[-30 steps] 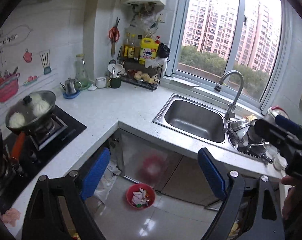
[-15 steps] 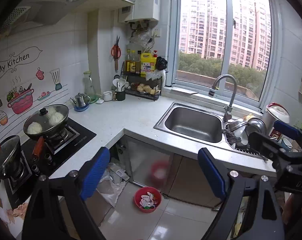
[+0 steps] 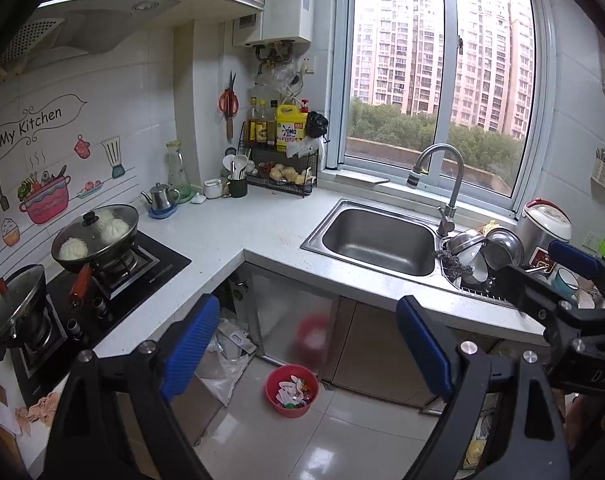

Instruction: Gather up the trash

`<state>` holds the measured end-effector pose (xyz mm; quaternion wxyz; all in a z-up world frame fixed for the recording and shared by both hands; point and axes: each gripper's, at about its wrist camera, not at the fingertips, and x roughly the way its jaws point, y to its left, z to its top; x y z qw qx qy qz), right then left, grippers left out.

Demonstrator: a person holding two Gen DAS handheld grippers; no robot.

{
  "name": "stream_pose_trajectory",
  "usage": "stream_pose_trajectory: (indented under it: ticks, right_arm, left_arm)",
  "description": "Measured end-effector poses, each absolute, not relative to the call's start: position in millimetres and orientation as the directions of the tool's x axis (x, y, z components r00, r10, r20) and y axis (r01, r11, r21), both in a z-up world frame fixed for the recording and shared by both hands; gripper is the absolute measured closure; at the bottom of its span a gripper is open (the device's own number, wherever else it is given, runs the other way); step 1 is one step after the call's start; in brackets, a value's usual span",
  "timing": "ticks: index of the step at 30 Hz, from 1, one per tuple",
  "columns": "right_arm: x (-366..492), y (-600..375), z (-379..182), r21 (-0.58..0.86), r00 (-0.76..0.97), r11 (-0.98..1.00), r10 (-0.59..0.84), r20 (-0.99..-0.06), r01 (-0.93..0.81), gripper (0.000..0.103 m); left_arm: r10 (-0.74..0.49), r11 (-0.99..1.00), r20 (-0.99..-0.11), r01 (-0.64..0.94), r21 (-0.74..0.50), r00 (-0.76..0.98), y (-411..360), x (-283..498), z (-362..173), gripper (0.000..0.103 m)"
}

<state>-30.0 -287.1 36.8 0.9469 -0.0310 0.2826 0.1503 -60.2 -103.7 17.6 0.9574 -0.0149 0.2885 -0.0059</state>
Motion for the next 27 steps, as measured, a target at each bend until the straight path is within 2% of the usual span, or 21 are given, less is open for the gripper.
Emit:
stream_pose_trajectory:
  ticks: [27]
  right_arm:
    - [-34.8,-293.3,32.4,0.041,0.780,0.957,0.258,-0.570,-0.286,0.000]
  left_arm:
    - [-0.006,1.000,-0.567,0.017,0.015,0.824,-123.4,-61.9,14.3,0.015]
